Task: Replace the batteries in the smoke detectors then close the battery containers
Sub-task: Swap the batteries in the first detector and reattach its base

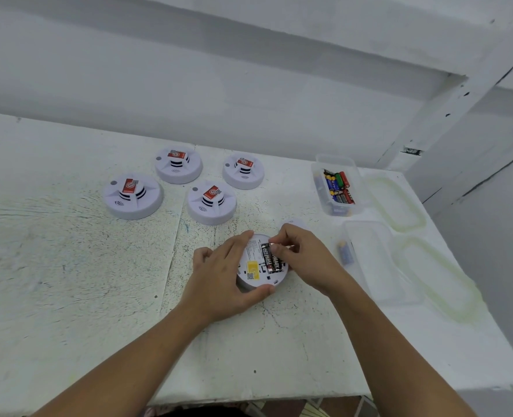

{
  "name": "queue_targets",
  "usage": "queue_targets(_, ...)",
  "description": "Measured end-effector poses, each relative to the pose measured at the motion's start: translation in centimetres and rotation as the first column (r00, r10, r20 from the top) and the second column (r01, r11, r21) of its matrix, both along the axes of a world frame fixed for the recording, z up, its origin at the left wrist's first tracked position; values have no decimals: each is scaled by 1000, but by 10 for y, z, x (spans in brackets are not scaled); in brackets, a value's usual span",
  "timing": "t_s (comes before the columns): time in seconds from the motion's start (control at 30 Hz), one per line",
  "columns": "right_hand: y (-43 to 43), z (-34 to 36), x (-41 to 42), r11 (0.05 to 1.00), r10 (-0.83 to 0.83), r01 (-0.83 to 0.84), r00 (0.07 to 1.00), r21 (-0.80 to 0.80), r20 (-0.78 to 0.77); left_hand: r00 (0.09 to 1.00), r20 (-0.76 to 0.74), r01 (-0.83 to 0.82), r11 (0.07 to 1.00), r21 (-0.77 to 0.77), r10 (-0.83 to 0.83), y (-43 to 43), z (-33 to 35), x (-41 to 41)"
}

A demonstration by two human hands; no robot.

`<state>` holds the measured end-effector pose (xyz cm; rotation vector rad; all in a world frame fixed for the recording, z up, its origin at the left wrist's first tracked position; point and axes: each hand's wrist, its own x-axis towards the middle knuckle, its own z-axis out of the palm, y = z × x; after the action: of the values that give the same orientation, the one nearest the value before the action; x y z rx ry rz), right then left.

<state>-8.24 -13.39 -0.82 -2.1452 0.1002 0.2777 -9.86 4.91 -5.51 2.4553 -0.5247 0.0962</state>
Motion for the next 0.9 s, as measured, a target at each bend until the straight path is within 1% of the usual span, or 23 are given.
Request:
queue_targets(0.1, 3, 0, -1, 1000, -5, 5, 1000, 11, -2, 1000, -1, 4, 1000, 1, -4, 1, 0, 0)
queue_targets(0.17, 5, 0, -1, 998, -41, 42, 999, 52, -16, 1000, -1, 7, 1000, 4, -7, 1, 1, 1)
queue_targets(0.27, 6, 0, -1, 983, -108, 120, 990, 136, -91, 1000, -2, 9, 1000, 7, -9, 1, 0, 1)
queue_targets(0.4, 7, -1, 2, 976, -147, 171, 974, 134, -172, 1000, -2, 10, 1000, 5, -10, 2, -1, 1)
queue_targets(0.6, 10, 1, 3, 955, -188, 228, 960, 189, -209, 1000, -1, 14, 1000, 10, -14, 1, -2, 2)
queue_targets(0.77, 13, 1, 4, 956, -208, 243, 957, 166, -202, 1000, -2, 16, 1000, 12, -16, 2, -3, 3)
queue_targets(0.9, 19, 2, 4, 968, -227, 239, 963, 71, -146, 1000, -4, 11, 1000, 3, -11, 2, -4, 2)
